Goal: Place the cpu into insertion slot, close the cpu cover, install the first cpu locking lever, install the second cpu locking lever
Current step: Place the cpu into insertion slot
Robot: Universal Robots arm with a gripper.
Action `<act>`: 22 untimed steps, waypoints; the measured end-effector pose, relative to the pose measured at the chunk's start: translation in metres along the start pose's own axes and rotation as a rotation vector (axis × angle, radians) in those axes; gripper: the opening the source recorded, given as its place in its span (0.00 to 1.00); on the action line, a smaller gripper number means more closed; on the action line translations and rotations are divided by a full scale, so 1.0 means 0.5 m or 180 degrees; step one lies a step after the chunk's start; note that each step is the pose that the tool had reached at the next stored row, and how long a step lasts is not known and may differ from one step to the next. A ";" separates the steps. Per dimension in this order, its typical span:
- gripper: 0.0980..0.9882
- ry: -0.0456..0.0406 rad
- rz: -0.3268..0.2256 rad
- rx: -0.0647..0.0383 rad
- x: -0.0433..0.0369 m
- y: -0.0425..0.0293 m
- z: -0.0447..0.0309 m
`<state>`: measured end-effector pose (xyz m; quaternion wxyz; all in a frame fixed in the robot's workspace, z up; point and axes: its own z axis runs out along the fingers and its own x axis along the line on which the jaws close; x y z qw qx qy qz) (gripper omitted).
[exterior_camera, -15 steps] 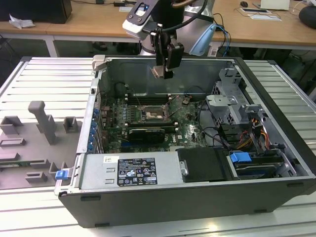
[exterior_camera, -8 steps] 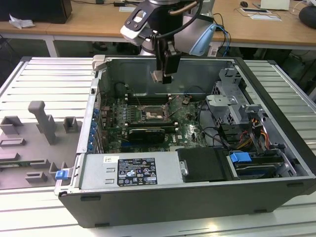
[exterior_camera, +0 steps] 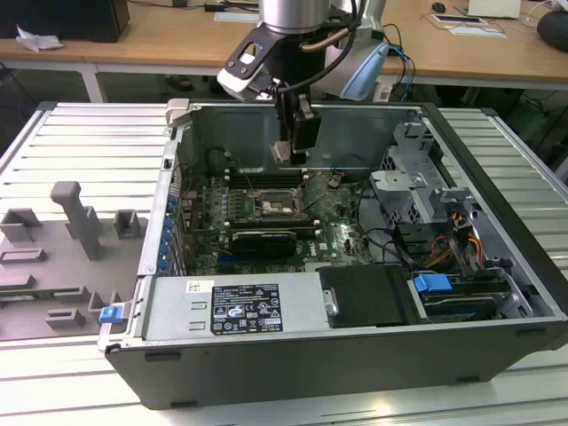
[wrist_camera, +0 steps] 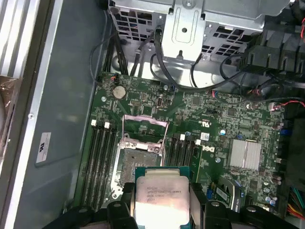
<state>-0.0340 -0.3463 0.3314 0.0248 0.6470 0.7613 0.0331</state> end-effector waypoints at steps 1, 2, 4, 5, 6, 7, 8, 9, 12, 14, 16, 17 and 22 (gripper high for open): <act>0.50 -0.0007 0.0084 0.0000 0.000 0.000 0.003; 0.50 -0.0013 0.0160 -0.0001 0.000 0.000 0.005; 0.50 -0.0022 0.0274 -0.0001 0.000 -0.001 0.012; 0.50 -0.0023 0.0276 -0.0001 0.001 -0.002 0.018; 0.50 -0.0023 0.0276 -0.0001 0.001 -0.003 0.022; 0.50 -0.0023 0.0275 -0.0002 0.001 -0.005 0.026; 0.50 -0.0023 0.0275 -0.0001 0.002 -0.008 0.030; 0.50 -0.0023 0.0275 -0.0001 0.002 -0.010 0.034; 0.50 -0.0023 0.0275 -0.0001 0.003 -0.018 0.049; 0.50 -0.0023 0.0281 -0.0001 0.006 -0.019 0.061; 0.50 -0.0025 0.0295 -0.0001 0.010 -0.020 0.079; 0.50 -0.0024 0.0295 -0.0001 0.011 -0.021 0.086; 0.50 -0.0024 0.0295 -0.0001 0.010 -0.023 0.108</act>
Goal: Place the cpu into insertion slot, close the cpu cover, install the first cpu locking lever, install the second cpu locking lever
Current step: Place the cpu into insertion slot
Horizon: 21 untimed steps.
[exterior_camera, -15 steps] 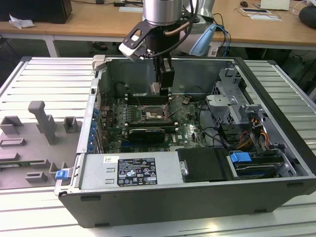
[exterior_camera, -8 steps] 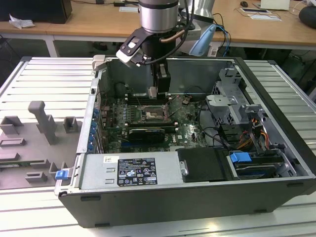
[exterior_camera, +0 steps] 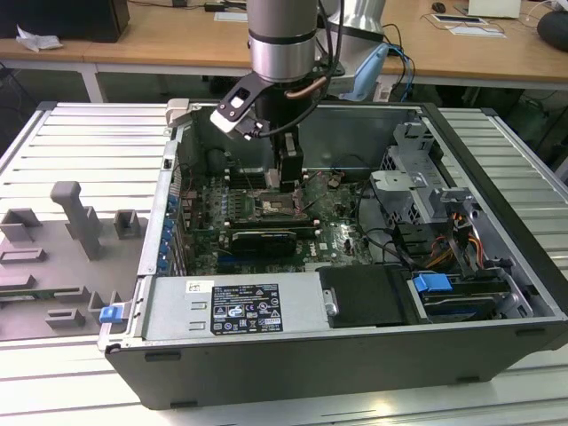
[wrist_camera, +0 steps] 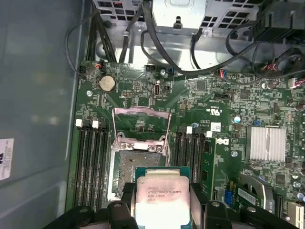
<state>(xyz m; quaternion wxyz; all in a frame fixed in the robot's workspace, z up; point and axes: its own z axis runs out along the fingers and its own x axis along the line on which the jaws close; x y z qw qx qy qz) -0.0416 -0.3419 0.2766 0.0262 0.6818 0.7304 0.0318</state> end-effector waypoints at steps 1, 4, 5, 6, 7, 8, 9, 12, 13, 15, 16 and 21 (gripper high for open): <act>0.50 0.0000 0.0000 0.0000 0.000 0.000 0.006; 0.50 -0.0003 0.0002 0.0002 0.005 -0.001 0.021; 0.50 -0.0004 0.0008 0.0001 0.006 -0.002 0.024; 0.50 -0.0006 0.0016 0.0002 0.008 -0.002 0.027; 0.50 -0.0006 0.0024 0.0001 0.009 -0.002 0.032; 0.50 -0.0006 0.0025 0.0002 0.009 -0.002 0.033; 0.50 -0.0007 0.0025 0.0003 0.009 -0.002 0.034; 0.50 -0.0006 0.0026 0.0002 0.009 -0.002 0.038; 0.50 -0.0007 0.0026 0.0003 0.009 -0.003 0.039; 0.50 -0.0007 0.0026 0.0003 0.009 -0.003 0.041; 0.50 -0.0007 0.0026 0.0004 0.009 -0.003 0.042; 0.50 -0.0007 0.0026 0.0003 0.009 -0.003 0.046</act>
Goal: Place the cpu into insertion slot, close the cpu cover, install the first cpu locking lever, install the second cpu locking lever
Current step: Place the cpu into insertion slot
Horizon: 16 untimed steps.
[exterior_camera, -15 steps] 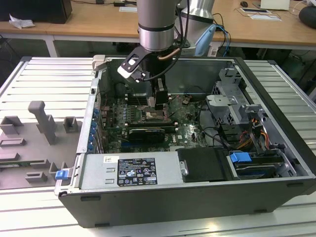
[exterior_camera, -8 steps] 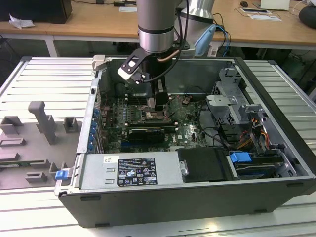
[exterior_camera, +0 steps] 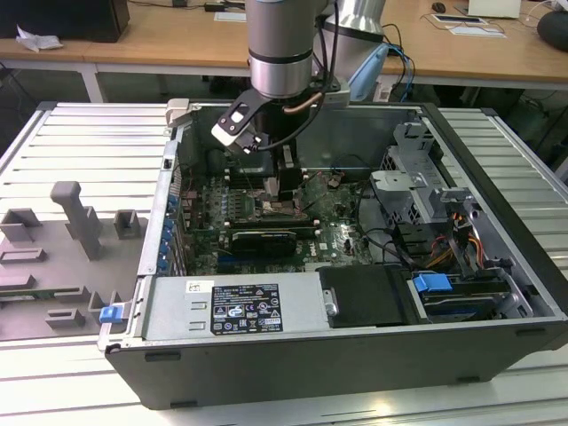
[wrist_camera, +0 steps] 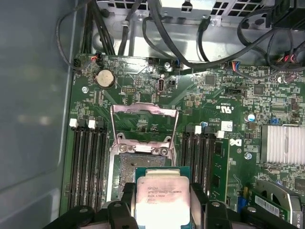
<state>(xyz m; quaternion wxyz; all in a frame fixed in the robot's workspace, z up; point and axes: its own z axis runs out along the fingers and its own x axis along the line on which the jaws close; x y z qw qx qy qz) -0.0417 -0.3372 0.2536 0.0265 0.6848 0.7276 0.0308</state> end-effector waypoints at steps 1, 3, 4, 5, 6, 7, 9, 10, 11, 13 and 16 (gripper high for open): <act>0.50 0.0000 0.0000 0.0000 0.000 -0.002 0.004; 0.50 0.0000 0.0000 0.0000 0.001 -0.004 0.014; 0.50 -0.0001 0.0006 0.0000 0.002 -0.004 0.019; 0.50 -0.0002 0.0017 0.0001 0.003 -0.004 0.022; 0.50 -0.0005 0.0060 0.0005 0.005 -0.005 0.030; 0.50 -0.0007 0.0072 0.0005 0.006 -0.006 0.034; 0.50 -0.0004 0.0074 0.0004 0.008 -0.007 0.041; 0.50 -0.0004 0.0077 0.0006 0.011 -0.008 0.046; 0.50 -0.0007 0.0123 0.0015 0.014 -0.008 0.055; 0.50 -0.0008 0.0127 0.0016 0.020 -0.009 0.065; 0.50 -0.0008 0.0135 0.0024 0.029 -0.009 0.073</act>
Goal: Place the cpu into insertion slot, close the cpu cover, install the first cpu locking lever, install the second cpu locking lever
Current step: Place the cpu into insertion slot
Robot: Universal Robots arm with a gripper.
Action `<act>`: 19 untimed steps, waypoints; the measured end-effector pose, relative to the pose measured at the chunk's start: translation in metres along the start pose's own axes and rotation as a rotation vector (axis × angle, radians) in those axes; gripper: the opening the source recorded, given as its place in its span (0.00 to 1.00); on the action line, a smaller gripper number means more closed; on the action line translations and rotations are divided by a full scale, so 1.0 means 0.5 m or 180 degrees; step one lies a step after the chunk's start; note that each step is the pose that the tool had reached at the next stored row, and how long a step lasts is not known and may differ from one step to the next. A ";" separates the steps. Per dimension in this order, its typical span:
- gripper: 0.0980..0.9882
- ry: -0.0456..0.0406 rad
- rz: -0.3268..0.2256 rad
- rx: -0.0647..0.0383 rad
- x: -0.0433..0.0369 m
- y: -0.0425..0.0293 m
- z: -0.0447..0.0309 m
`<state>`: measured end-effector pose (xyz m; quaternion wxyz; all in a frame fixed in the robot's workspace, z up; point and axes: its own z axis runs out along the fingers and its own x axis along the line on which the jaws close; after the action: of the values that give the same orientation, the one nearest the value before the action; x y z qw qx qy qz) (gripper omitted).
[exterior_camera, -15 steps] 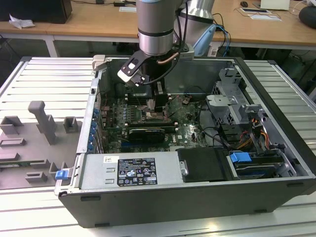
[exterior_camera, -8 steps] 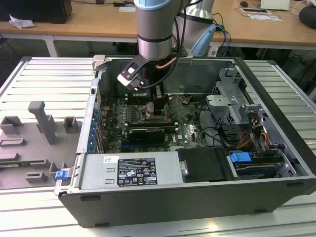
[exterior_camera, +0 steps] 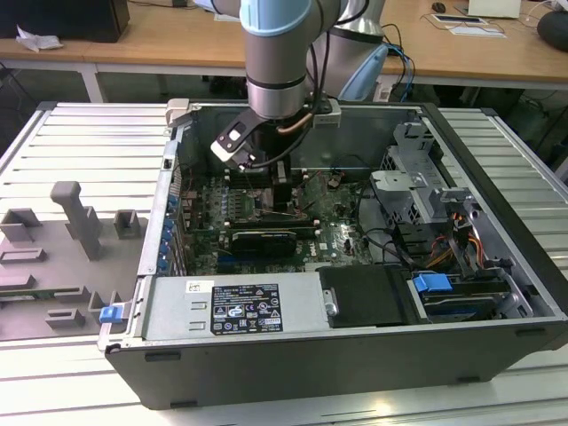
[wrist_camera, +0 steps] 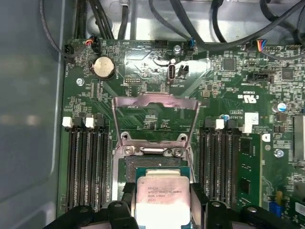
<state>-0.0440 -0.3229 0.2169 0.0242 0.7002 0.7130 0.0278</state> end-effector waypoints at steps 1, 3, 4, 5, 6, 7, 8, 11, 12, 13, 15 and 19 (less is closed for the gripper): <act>0.50 0.0000 0.0006 0.0001 0.003 0.000 0.001; 0.50 -0.0002 0.0027 0.0002 0.009 0.000 0.004; 0.50 -0.0003 0.0038 0.0003 0.011 0.000 0.005; 0.50 -0.0003 0.0056 0.0002 0.012 0.000 0.008; 0.50 -0.0004 0.0067 0.0003 0.013 0.000 0.010; 0.50 -0.0006 0.0084 0.0004 0.014 0.000 0.012; 0.50 -0.0007 0.0098 0.0004 0.014 0.000 0.015; 0.50 -0.0008 0.0104 0.0004 0.014 -0.001 0.019; 0.50 -0.0007 0.0105 0.0005 0.014 0.000 0.021; 0.50 -0.0008 0.0105 0.0004 0.014 0.001 0.022; 0.50 -0.0008 0.0106 0.0004 0.014 0.003 0.024; 0.50 -0.0009 0.0107 0.0004 0.014 0.002 0.030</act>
<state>-0.0418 -0.3158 0.2022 0.0243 0.7121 0.7012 0.0267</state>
